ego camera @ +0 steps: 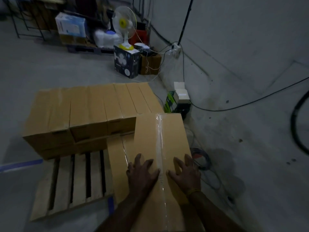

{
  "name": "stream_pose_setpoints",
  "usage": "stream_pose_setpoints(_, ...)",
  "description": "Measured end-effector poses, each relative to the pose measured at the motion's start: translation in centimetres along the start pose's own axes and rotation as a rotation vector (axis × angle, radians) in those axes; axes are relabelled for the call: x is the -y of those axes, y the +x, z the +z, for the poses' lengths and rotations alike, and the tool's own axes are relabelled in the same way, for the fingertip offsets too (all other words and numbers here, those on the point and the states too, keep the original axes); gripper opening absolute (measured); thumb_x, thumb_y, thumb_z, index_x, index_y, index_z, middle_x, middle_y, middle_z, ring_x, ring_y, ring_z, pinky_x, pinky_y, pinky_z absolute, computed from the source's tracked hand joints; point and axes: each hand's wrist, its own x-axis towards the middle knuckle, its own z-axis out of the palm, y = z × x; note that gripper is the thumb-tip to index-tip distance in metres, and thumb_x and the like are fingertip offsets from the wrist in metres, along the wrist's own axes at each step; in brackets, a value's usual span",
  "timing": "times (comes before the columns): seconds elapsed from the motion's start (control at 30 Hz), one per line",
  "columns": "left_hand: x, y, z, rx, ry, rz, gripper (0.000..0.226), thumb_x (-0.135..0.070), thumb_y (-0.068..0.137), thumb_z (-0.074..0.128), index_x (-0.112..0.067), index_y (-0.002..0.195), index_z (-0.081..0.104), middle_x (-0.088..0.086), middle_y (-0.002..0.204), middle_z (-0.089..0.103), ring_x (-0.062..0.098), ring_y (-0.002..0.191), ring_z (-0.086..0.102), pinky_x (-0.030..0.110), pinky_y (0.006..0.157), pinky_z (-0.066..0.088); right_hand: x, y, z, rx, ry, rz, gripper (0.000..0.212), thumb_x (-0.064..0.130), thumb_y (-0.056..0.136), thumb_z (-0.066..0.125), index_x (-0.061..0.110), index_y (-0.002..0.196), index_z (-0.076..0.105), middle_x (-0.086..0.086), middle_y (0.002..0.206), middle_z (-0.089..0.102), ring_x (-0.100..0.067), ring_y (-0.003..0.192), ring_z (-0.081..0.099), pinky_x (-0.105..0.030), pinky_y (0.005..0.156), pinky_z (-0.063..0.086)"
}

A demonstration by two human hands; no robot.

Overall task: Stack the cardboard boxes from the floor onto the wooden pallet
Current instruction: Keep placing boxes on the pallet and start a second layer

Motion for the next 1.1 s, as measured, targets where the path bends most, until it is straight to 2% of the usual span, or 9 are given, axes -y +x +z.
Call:
stream_pose_setpoints(0.13,-3.6,3.7,4.8,0.009,-0.009,-0.101,0.066,-0.079,0.077,0.05,-0.051,0.137,0.048,-0.009,0.161,0.012,0.032,0.143,0.019,0.052,0.113,0.027,-4.8,6.4,0.0,0.075,-0.001,-0.072,0.078,0.08,0.078,0.047,0.05,0.149,0.032,0.004,0.166,0.007,-0.029,0.148,0.021,-0.05,0.116,0.028)
stream_pose_setpoints(0.3,-9.0,8.9,11.1,0.003,-0.016,-0.249,0.064,-0.081,0.078,0.048,-0.055,0.136,0.044,-0.012,0.162,0.007,0.031,0.148,0.011,0.054,0.117,0.022,-11.0,15.5,0.1,0.162,-0.041,-0.156,0.1,0.088,0.055,0.017,0.055,0.149,0.026,0.009,0.166,-0.001,-0.027,0.151,0.01,-0.049,0.119,0.023)
stream_pose_setpoints(0.5,-10.3,16.6,19.2,-0.106,0.023,-0.4,0.066,-0.087,0.069,0.045,-0.061,0.13,0.048,-0.015,0.161,0.01,0.027,0.143,0.023,0.045,0.116,0.028,-15.7,26.5,4.4,0.264,-0.052,-0.236,0.088,0.089,0.065,0.031,0.059,0.148,0.02,0.012,0.165,-0.005,-0.025,0.149,0.016,-0.048,0.115,0.029)
stream_pose_setpoints(0.57,-8.9,19.3,22.2,-0.147,0.04,-0.417,0.07,-0.09,0.06,0.04,-0.063,0.123,0.054,-0.014,0.16,0.02,0.029,0.139,0.03,0.048,0.111,0.034,-16.0,29.3,7.0,0.218,-0.066,-0.273,0.079,0.084,0.069,0.045,0.061,0.144,0.031,0.009,0.166,0.008,-0.031,0.145,0.029,-0.051,0.109,0.037)
stream_pose_setpoints(0.67,-6.0,23.9,26.3,-0.229,0.084,-0.41,0.066,-0.089,0.057,0.045,-0.061,0.115,0.061,-0.009,0.156,0.032,0.031,0.133,0.039,0.053,0.104,0.039,-16.5,33.8,11.5,0.135,-0.026,-0.336,0.073,0.081,0.054,0.056,0.051,0.12,0.065,-0.003,0.144,0.054,-0.04,0.108,0.065,-0.055,0.076,0.056)
stream_pose_setpoints(0.73,-4.1,26.7,28.4,-0.255,0.109,-0.385,0.065,-0.088,0.059,0.046,-0.06,0.115,0.062,-0.009,0.156,0.032,0.032,0.133,0.039,0.053,0.104,0.04,-17.4,37.2,15.9,0.107,-0.026,-0.347,0.075,0.08,0.052,0.057,0.047,0.119,0.068,-0.005,0.141,0.058,-0.04,0.107,0.066,-0.056,0.076,0.056)
stream_pose_setpoints(0.83,-2.0,29.5,30.9,-0.263,0.128,-0.385,0.064,-0.086,0.061,0.046,-0.058,0.117,0.061,-0.012,0.156,0.028,0.033,0.133,0.039,0.052,0.103,0.041,-17.8,40.1,19.6,0.096,0.03,-0.347,0.076,0.081,0.059,0.053,0.051,0.129,0.06,-0.002,0.152,0.046,-0.039,0.123,0.058,-0.057,0.091,0.051)
stream_pose_setpoints(0.93,-0.4,31.1,32.7,-0.321,0.143,-0.358,0.058,-0.082,0.064,0.054,-0.055,0.115,0.065,-0.008,0.154,0.035,0.037,0.13,0.044,0.055,0.102,0.042,-18.0,41.8,21.3,0.172,0.013,-0.34,0.085,0.087,0.064,0.035,0.058,0.144,0.035,0.004,0.166,0.015,-0.034,0.145,0.03,-0.054,0.112,0.035)
stream_pose_setpoints(1.1,1.6,32.9,34.1,-0.221,0.119,-0.365,0.057,-0.077,0.076,0.057,-0.054,0.128,0.056,-0.011,0.161,0.014,0.032,0.144,0.021,0.05,0.115,0.026,-17.6,43.6,23.3,0.197,0.009,-0.313,0.09,0.088,0.063,0.021,0.06,0.149,0.019,0.008,0.166,-0.006,-0.029,0.15,0.011,-0.048,0.118,0.025)
